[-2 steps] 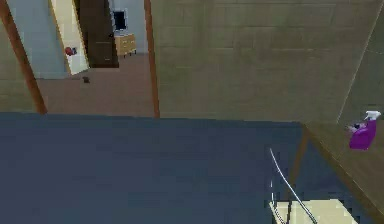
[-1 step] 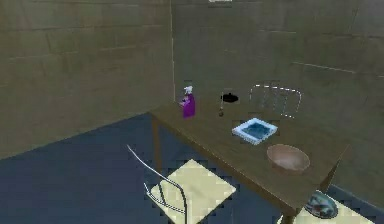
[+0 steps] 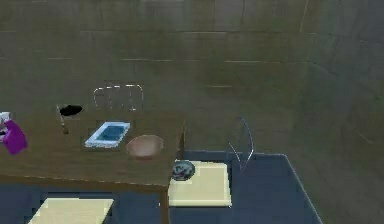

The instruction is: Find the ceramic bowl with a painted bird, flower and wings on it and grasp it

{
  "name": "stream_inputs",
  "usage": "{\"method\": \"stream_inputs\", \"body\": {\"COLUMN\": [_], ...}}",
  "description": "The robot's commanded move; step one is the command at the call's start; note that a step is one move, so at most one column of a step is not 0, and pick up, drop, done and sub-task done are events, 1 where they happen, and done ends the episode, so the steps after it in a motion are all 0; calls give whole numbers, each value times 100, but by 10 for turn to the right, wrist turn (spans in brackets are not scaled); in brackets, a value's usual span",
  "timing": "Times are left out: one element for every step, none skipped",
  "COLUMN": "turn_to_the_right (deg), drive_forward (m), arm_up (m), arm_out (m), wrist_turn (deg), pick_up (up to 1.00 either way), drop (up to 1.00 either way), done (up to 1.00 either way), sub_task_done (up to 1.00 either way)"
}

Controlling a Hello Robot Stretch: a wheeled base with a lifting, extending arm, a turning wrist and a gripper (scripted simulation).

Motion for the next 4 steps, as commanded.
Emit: {"method": "stream_inputs", "body": {"turn_to_the_right": [360, 0, -270, 0], "drive_forward": [0, 85, 0, 55], "arm_up": [0, 0, 0, 0], "arm_out": [0, 0, 0, 0], "wrist_turn": [0, 0, 0, 0], "pick_up": [0, 0, 0, 0], "drop": [0, 0, 0, 0], "done": [0, 0, 0, 0], "sub_task_done": [0, 0, 0, 0]}}
